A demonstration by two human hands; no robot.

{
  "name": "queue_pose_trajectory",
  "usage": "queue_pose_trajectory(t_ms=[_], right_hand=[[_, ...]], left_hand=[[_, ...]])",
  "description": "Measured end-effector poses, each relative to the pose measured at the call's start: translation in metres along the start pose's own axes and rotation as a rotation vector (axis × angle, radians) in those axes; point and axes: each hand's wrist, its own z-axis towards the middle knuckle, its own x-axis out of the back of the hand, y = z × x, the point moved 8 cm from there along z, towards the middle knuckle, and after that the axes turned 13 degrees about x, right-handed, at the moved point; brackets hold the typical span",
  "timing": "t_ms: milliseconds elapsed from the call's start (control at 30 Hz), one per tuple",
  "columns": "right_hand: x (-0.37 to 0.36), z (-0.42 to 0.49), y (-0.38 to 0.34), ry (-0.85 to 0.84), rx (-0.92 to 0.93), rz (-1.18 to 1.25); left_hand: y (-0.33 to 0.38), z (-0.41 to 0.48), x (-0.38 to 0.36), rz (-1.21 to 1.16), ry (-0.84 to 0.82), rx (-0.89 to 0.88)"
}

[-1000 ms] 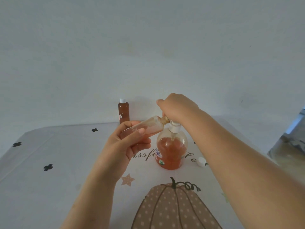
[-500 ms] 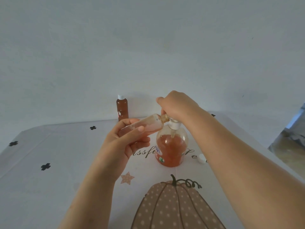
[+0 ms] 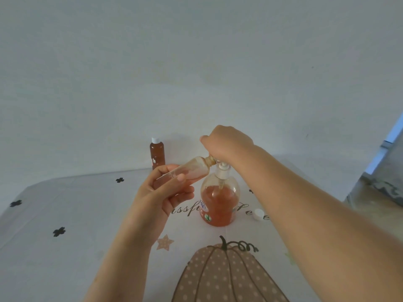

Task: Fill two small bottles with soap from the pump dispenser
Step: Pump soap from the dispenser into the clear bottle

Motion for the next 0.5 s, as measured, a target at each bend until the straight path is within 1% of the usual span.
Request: queue_pose_trajectory(t_ms=[200,400,500], right_hand=[[-0.004,0.002,0.001,-0.015,-0.012,0.045],[-0.019,0.01,0.01,-0.016,-0.005,0.092],[-0.027,0.016,0.014,-0.011,0.007,0.124]], left_hand=[[-0.001,0.001,-0.004,0.013,-0.017,0.014],[-0.005,0.007,0.005,0.038,0.024,0.036],[-0.009,0.01,0.007,0.037,0.02,0.048]])
